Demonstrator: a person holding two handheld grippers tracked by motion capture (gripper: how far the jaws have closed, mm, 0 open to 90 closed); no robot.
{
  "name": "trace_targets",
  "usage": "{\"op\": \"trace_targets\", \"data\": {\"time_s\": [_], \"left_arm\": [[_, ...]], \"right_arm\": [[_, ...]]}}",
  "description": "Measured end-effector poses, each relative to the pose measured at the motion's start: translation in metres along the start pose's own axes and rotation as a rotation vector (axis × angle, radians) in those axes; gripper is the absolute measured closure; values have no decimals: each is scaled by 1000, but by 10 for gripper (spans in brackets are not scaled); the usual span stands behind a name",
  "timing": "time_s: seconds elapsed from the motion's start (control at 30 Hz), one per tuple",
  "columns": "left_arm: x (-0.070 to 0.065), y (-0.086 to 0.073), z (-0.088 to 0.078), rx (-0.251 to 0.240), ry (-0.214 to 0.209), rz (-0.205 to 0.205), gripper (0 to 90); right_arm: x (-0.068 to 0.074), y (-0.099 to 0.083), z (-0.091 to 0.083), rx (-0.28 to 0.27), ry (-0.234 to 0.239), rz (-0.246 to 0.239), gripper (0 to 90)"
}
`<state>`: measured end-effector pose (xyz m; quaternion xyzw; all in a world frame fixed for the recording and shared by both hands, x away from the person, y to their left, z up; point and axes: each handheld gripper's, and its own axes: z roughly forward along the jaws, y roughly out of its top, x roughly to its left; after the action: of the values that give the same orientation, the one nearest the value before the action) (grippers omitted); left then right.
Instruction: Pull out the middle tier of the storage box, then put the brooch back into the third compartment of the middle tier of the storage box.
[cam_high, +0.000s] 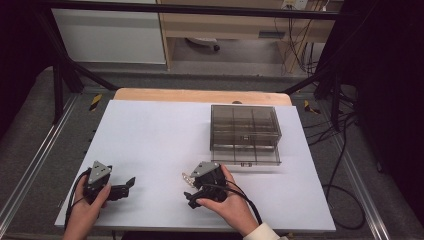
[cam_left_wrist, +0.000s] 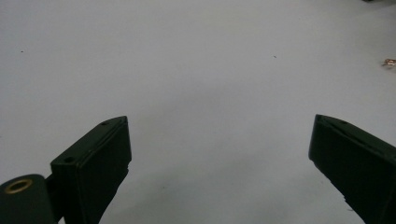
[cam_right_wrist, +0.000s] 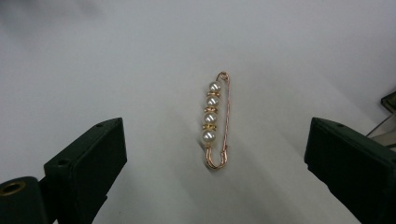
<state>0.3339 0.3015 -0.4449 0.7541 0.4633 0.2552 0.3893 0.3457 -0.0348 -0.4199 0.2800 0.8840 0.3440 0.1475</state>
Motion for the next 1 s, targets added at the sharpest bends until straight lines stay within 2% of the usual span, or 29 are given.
{"op": "trace_targets", "data": {"time_s": [0.1, 0.2, 0.67, 1.0], "left_arm": [[-1, 0, -1, 3, -2, 2, 53], [-1, 0, -1, 2, 2, 1, 53], [-1, -1, 0, 8, 7, 7, 54], [-2, -1, 0, 12, 2, 12, 53]], "right_arm": [[-3, -1, 1, 16, 6, 34, 57], [-4, -3, 4, 21, 39, 61, 60], [-1, -7, 16, 77, 76, 39, 76], [-2, -9, 20, 101, 67, 45, 86]]}}
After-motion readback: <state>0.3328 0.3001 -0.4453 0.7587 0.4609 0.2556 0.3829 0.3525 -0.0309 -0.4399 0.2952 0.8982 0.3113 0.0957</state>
